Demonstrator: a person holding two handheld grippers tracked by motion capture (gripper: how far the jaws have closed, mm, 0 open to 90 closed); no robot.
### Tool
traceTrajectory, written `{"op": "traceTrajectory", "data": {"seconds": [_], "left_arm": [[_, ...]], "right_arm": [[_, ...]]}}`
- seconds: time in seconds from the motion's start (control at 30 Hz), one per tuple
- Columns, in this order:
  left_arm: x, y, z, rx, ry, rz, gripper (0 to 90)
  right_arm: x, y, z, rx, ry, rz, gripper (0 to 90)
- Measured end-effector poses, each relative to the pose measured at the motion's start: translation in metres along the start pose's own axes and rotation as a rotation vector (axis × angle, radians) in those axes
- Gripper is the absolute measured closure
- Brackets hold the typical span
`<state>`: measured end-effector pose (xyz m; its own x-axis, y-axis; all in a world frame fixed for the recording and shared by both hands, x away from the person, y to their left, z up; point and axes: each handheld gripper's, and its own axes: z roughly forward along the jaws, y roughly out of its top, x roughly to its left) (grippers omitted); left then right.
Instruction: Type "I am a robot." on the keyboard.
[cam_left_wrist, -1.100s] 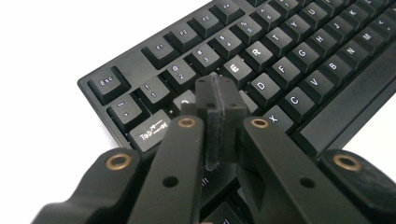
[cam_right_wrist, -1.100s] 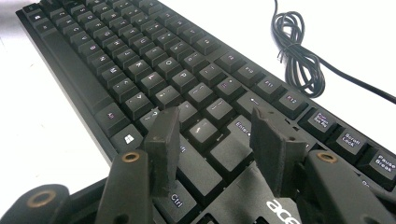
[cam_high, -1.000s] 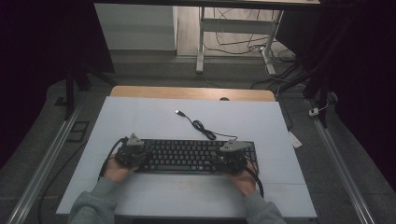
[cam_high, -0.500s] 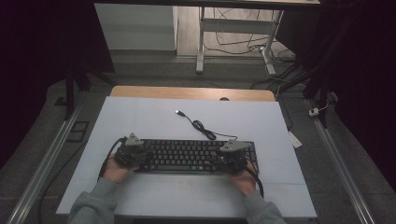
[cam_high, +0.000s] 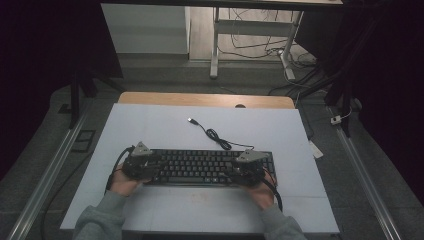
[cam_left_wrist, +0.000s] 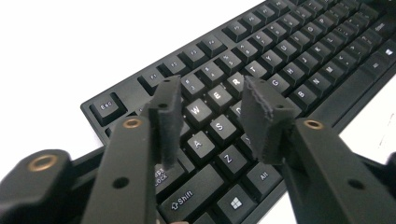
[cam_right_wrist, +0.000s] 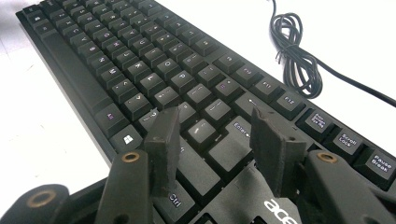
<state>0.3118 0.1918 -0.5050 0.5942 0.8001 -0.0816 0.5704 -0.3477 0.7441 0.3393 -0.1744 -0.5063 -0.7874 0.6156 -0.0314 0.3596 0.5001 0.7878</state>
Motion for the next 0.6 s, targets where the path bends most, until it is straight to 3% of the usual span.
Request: {"op": "traceTrajectory", "data": {"seconds": [0.27,0.6], "left_arm": [[-0.006,0.003,-0.002,-0.016,-0.020,-0.001,50.0],[-0.024,0.010,-0.001,-0.018,-0.081,0.051,48.2]], "right_arm": [[0.000,0.000,0.000,-0.001,0.000,0.000,52.9],[0.000,0.000,0.000,-0.001,-0.001,0.000,52.9]]}}
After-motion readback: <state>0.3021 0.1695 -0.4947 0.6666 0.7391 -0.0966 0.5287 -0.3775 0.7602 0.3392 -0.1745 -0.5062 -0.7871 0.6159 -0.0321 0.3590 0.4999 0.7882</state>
